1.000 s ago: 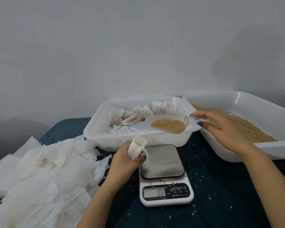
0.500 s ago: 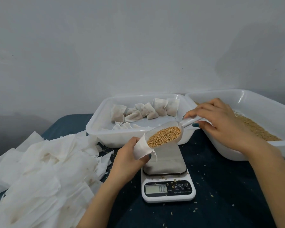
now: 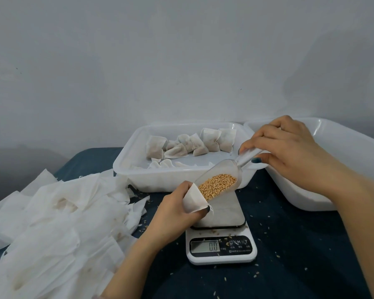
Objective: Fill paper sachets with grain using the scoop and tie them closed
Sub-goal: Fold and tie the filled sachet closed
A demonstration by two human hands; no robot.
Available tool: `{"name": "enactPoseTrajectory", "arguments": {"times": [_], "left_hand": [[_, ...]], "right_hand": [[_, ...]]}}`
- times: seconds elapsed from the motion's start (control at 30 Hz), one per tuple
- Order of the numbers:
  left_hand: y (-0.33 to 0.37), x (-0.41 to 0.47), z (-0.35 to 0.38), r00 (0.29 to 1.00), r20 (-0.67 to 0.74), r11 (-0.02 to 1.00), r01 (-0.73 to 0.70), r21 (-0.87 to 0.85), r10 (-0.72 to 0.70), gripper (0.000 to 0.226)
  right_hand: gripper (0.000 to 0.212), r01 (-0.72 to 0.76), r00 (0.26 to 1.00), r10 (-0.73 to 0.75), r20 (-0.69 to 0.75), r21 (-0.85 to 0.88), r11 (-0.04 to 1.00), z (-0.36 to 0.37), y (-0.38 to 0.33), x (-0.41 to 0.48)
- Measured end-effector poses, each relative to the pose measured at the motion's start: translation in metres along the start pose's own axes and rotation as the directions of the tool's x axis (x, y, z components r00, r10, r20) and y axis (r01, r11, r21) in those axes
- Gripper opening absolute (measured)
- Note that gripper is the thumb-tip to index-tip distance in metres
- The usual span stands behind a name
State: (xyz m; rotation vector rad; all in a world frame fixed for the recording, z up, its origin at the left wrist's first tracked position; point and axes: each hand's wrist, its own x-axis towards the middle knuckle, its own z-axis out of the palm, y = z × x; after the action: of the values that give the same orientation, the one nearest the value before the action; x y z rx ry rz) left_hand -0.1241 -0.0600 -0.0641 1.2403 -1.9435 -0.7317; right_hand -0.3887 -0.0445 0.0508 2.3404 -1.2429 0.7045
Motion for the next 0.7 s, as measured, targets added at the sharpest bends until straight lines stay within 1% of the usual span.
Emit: {"name": "enactPoseTrajectory", "arguments": {"times": [0.27,0.5,0.7], "left_hand": [[0.002,-0.001,-0.001,0.999,0.029,0.997,-0.023,-0.068,0.025,0.032],[0.005,-0.002,0.0,0.998,0.056,0.989,-0.022,-0.146,0.03,0.037],[0.007,-0.002,0.0,0.998,0.048,0.979,-0.021,-0.203,0.031,0.029]], "right_hand": [[0.035,0.028,0.999,-0.029,-0.029,-0.048,0.998,-0.009,-0.005,0.006],[0.034,0.052,0.995,-0.057,-0.077,-0.073,0.996,-0.015,-0.005,0.006],[0.033,0.026,0.995,-0.032,-0.099,-0.061,0.998,-0.017,-0.005,0.006]]}}
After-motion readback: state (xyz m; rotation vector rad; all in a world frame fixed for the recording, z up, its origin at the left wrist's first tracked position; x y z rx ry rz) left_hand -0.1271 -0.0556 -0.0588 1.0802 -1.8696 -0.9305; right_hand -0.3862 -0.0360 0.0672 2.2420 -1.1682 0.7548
